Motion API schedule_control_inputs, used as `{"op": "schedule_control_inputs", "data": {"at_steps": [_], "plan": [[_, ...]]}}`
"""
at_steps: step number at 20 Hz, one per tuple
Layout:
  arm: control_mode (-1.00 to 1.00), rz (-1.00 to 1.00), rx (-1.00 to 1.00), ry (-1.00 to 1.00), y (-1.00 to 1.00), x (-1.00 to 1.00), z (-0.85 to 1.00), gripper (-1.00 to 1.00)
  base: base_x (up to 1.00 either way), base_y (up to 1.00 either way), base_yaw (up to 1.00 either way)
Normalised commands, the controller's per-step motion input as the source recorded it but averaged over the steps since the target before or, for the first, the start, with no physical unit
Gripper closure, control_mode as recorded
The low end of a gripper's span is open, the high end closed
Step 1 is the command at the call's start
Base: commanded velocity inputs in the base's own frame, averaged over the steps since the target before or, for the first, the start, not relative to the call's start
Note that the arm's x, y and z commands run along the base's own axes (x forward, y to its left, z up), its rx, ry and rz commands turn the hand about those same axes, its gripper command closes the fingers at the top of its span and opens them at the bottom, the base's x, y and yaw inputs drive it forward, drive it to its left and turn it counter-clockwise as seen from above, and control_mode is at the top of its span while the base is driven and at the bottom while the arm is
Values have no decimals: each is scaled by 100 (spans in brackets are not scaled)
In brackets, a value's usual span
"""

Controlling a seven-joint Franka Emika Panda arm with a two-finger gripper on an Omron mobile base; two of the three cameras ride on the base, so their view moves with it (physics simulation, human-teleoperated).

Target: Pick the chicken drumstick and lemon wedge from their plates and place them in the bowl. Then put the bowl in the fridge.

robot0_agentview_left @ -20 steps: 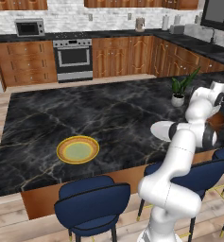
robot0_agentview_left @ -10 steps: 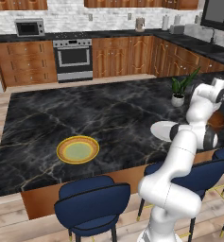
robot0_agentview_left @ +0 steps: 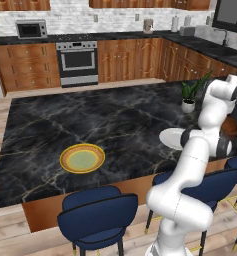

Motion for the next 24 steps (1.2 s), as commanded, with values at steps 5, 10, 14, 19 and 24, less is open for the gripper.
{"op": "schedule_control_inputs", "data": {"at_steps": [5, 10, 14, 19, 24], "plan": [[-100, -11, -13, -14, 60, -45, 0, -100, 0, 0, 0], [-100, -14, -22, -17, 57, -42, 0, -100, 0, 0, 0], [-100, -16, -32, -28, 54, -39, -10, -100, 0, 0, 0], [-100, -13, -43, -35, 56, -41, -47, -100, 0, 0, 0], [-100, -11, -48, -31, 62, -33, -67, -100, 0, 0, 0]]}}
